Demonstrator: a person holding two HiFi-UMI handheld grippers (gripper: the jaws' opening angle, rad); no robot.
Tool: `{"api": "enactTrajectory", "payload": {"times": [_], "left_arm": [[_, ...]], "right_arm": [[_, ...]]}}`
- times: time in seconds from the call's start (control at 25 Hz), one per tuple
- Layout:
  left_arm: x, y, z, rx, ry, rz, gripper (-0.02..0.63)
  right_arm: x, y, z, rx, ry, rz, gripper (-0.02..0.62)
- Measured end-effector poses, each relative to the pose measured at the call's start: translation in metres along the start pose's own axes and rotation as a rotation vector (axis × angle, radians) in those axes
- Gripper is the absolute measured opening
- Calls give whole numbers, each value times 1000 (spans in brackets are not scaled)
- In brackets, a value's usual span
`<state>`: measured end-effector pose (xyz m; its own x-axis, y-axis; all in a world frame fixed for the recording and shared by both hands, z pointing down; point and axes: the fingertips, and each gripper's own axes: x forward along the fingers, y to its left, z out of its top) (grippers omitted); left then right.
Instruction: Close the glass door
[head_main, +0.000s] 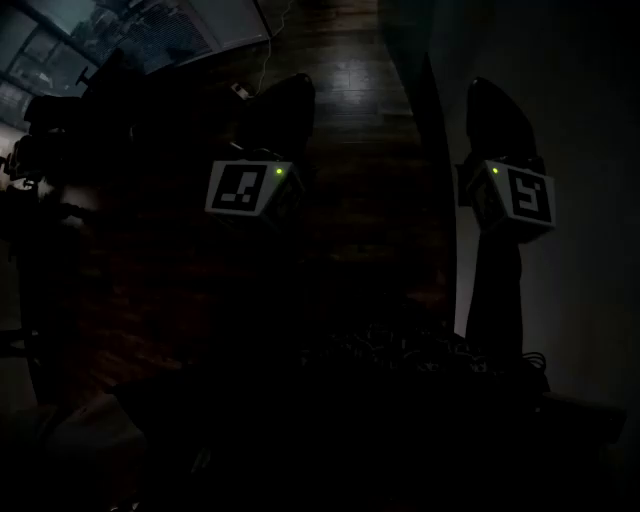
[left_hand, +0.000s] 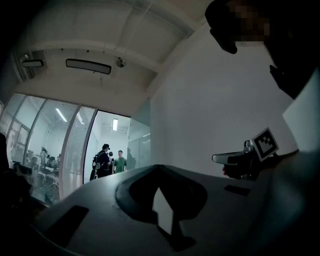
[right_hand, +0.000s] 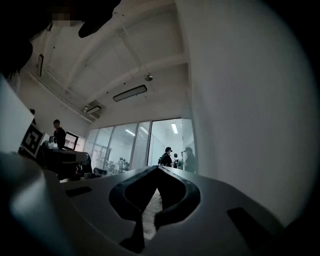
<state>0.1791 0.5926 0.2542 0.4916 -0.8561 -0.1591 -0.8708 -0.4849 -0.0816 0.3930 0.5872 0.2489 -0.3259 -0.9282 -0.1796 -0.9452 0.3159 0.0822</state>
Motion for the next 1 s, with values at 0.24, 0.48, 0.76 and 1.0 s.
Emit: {"api": "enactTrajectory", "payload": {"times": [0.24,0.48,0.76,1.0], "left_arm": [[-6,3,1,3,0,4,2],[-8,5,3,1,1,15,2],[-9,6,6,4,-3,18,2],[-8,5,5,1,-5,14,2]], "right_arm": [[-1,5,0,5,4,5,3],[-1,1,0,11,5,-3,3],[-1,1,1,13,5,-2,3],[-1,0,-1,7,8,-1,3]]}}
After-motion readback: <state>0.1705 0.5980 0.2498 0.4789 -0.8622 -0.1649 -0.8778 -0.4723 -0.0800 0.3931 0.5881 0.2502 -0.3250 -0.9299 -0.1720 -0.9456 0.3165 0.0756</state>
